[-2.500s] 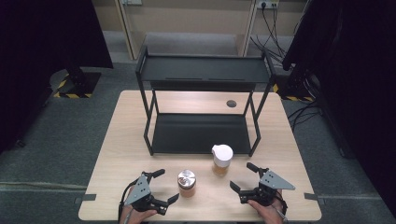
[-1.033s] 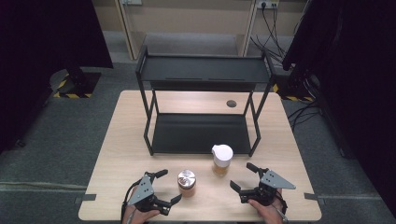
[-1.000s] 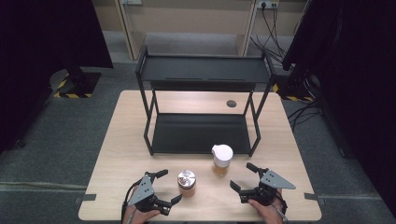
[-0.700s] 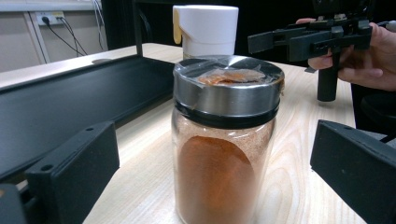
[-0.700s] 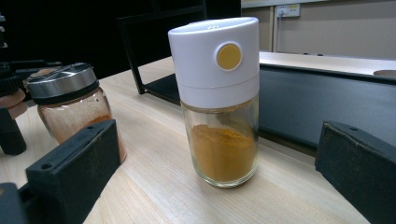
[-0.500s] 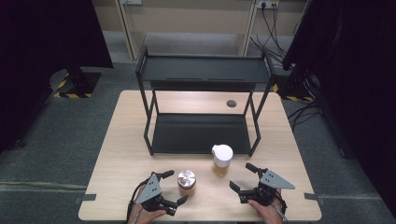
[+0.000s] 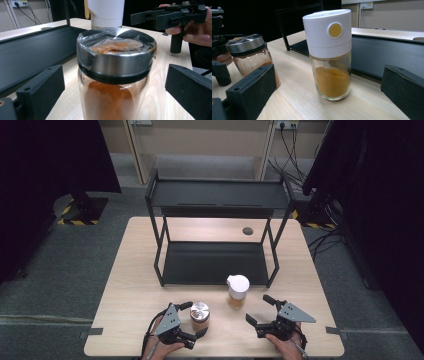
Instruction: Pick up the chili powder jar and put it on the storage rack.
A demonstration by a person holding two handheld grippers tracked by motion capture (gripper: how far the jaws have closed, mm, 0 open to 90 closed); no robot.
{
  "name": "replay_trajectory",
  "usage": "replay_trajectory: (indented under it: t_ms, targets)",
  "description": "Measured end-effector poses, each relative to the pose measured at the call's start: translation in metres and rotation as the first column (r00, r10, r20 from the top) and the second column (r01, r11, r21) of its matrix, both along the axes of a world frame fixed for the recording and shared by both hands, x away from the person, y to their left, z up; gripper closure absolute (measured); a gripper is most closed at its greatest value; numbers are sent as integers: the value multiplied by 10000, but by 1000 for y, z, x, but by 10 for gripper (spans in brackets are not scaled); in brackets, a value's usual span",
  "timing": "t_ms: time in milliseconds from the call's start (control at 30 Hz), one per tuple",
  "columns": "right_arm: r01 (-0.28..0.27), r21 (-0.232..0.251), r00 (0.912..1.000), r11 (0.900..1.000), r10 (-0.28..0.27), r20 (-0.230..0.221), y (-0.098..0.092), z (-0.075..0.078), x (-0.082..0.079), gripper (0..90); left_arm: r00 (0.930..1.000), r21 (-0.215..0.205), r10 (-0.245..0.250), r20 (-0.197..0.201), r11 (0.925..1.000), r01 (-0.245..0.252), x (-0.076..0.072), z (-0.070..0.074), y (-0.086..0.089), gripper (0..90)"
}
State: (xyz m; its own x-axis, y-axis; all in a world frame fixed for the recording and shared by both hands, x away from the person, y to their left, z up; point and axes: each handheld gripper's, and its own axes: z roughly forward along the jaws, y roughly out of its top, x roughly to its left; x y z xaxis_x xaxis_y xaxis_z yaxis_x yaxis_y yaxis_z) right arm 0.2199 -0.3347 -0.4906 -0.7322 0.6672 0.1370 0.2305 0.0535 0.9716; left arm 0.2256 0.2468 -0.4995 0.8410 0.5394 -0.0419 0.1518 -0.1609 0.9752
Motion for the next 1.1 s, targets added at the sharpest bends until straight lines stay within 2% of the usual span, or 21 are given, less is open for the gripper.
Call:
replay_trajectory:
  t_ms: [333, 533, 567, 600, 767, 867, 1100]
  targets:
    - [-49, 6, 10000, 10000, 49, -20, 0, 0, 0, 4, 9998, 416, -91, -179, 9991, 98, 8, 6, -7, 120]
    - [-45, 17, 10000, 10000, 45, -32, 0, 0, 0, 5, 9998, 589, -98, -183, 9982, 109, 9, 8, -10, 256]
    - [-45, 17, 10000, 10000, 45, -32, 0, 0, 0, 5, 9998, 613, -97, -175, 9981, 107, 9, 8, -11, 256]
    - [-57, 10, 10000, 10000, 57, -36, 0, 0, 0, 5, 9999, 681, -46, -100, 9977, 52, 8, 9, -12, 296]
    - [-70, -9, 10000, 10000, 70, -36, 1, 0, 1, 5, 9999, 665, 43, -104, 9978, -36, 7, 9, -12, 304]
    - [-68, 8, 10000, 10000, 68, -34, 0, 0, 0, 5, 9997, 608, 116, -234, 9981, -101, 7, 10, -12, 305]
    - [-76, 8, 10000, 10000, 76, -38, 1, 0, 0, 6, 9992, 469, 403, -46, 9981, -400, 5, 18, -7, 306]
